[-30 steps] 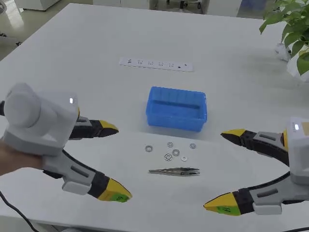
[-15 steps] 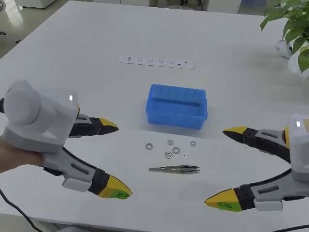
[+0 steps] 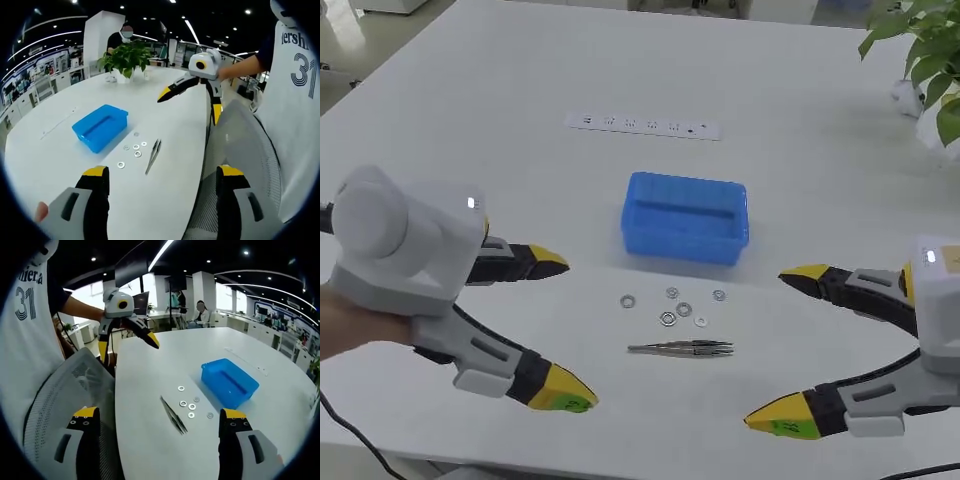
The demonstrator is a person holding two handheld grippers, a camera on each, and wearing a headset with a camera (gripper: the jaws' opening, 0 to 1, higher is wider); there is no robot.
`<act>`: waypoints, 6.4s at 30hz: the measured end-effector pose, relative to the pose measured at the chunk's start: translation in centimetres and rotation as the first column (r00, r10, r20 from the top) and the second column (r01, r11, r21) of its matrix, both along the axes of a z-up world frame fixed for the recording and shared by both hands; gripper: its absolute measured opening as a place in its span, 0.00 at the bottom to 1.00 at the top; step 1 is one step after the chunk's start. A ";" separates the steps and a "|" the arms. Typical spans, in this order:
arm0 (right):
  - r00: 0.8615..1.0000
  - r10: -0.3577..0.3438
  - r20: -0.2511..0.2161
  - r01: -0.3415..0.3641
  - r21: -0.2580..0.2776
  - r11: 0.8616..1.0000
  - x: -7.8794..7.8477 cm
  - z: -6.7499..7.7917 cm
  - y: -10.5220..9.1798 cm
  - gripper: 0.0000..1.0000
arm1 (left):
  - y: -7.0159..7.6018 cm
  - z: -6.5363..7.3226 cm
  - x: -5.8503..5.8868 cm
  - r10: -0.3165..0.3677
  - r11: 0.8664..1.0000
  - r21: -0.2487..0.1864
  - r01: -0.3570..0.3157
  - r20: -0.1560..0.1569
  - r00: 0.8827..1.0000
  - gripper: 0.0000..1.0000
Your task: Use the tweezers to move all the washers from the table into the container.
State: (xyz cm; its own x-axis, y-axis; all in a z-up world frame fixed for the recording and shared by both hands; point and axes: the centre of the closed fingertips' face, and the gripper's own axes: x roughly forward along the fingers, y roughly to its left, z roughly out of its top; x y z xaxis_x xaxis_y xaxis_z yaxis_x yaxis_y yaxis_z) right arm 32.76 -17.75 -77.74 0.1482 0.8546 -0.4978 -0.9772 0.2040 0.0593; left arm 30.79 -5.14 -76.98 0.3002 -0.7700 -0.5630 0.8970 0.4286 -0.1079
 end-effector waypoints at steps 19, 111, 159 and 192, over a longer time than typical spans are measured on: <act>1.000 -0.008 -0.006 0.007 -0.013 1.000 0.1 -0.4 -0.1 0.98 | -0.3 -0.5 0.0 -0.016 1.000 0.011 0.016 -0.008 1.000 0.93; 0.922 0.385 0.039 -0.336 -0.411 0.847 3.0 -11.2 4.4 0.15 | -5.6 -11.7 4.6 -0.301 0.920 0.263 0.290 0.003 0.954 0.22; 0.956 0.257 0.139 -0.231 -0.181 0.956 3.0 -8.6 5.5 0.07 | -5.8 -5.6 4.2 -0.329 0.911 0.276 0.308 0.033 0.944 0.06; 0.970 0.199 0.140 -0.194 -0.050 0.980 3.2 -7.0 3.8 0.07 | -12.1 -2.4 4.9 -0.343 0.937 0.121 0.327 0.151 0.927 0.07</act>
State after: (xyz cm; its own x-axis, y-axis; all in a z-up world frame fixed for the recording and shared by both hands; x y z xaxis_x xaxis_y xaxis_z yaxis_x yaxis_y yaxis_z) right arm 35.97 -13.92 -84.70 0.0512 0.8559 -0.5145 -0.9960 0.0063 -0.0887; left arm 35.71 -17.21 -79.39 0.1293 -0.7893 -0.6003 0.9916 0.1006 0.0812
